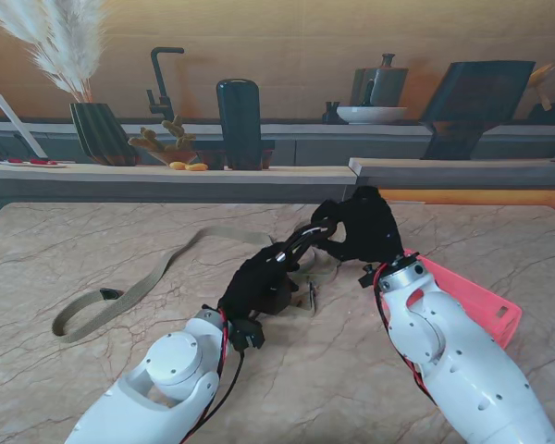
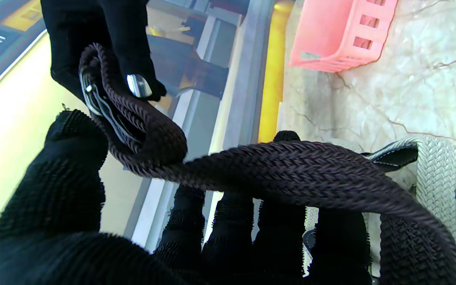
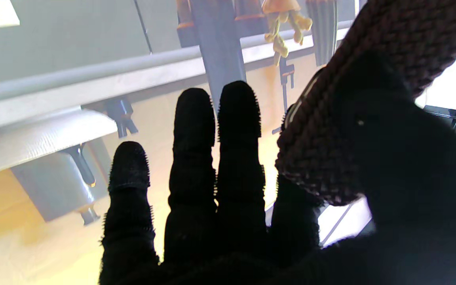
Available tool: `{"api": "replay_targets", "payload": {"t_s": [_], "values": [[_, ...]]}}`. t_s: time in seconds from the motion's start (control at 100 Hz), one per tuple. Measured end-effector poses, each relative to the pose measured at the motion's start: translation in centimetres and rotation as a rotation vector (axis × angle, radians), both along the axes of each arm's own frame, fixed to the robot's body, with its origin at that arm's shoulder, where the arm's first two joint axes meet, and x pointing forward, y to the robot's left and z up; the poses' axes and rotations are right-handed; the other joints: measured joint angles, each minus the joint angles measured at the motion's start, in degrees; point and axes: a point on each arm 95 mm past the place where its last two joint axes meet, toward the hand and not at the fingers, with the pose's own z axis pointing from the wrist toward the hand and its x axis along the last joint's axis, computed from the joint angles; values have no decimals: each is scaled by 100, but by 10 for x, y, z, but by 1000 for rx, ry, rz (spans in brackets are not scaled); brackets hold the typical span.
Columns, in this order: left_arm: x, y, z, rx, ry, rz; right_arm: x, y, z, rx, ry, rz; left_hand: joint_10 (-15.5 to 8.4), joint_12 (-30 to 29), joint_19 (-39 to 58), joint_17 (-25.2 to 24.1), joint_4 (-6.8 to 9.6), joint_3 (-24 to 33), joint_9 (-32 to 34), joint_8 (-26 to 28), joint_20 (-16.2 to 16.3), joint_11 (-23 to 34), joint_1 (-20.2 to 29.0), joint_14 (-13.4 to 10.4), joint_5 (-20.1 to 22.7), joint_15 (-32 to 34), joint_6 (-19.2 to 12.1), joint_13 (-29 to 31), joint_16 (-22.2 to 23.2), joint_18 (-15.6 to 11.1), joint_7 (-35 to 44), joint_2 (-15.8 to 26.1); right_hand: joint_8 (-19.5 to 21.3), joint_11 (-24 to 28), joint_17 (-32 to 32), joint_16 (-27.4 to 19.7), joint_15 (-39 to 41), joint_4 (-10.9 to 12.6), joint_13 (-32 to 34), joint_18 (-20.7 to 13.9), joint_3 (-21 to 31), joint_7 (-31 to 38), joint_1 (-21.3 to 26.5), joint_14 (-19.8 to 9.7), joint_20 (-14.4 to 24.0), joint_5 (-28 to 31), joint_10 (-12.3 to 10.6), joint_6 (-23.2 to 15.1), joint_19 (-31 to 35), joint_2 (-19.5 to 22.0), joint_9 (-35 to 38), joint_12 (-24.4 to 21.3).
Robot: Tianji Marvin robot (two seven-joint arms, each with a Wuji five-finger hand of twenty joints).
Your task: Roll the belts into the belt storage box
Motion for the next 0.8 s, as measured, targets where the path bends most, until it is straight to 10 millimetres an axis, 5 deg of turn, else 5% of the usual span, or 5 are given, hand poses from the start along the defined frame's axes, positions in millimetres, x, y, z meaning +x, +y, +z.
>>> {"api": "replay_targets", "payload": {"t_s": [0.3,0.45,0.63,0.8], "values": [[-8,0,27,-3,-121,44,-8,-18,34,-20,-104,-31,0,109,432,366,1,111,91,82,71,244,123,-5,25,950,1,387,384,-65,0,64,0,65,-49,0,10,0,-1,1,-75,29,-5,1,-60,0,1,33,32,54,0,0],[-11,-5,40,-59,-147,42,-13,-23,45,-6,-142,-35,-5,167,811,672,1,546,62,85,153,409,112,-309,25,1704,1,773,586,-240,142,64,0,66,-65,0,12,0,-2,1,-76,34,-5,1,-63,0,1,51,44,57,0,0],[-16,-16,40,-105,-120,14,-15,-19,46,-1,-158,-20,-5,168,1313,943,1,685,62,85,296,468,114,-555,25,2438,1,1043,794,-336,162,64,0,68,-66,0,68,0,-3,1,-76,36,-5,1,-91,0,1,52,54,58,0,0],[-17,-26,33,-114,-87,7,-10,-8,36,24,-130,-10,-12,168,1278,693,1,697,51,152,299,468,-96,-594,-48,2356,40,905,928,-338,164,57,0,123,-72,0,71,1,-3,1,-76,37,-5,1,-127,0,1,55,58,58,0,0]]}}
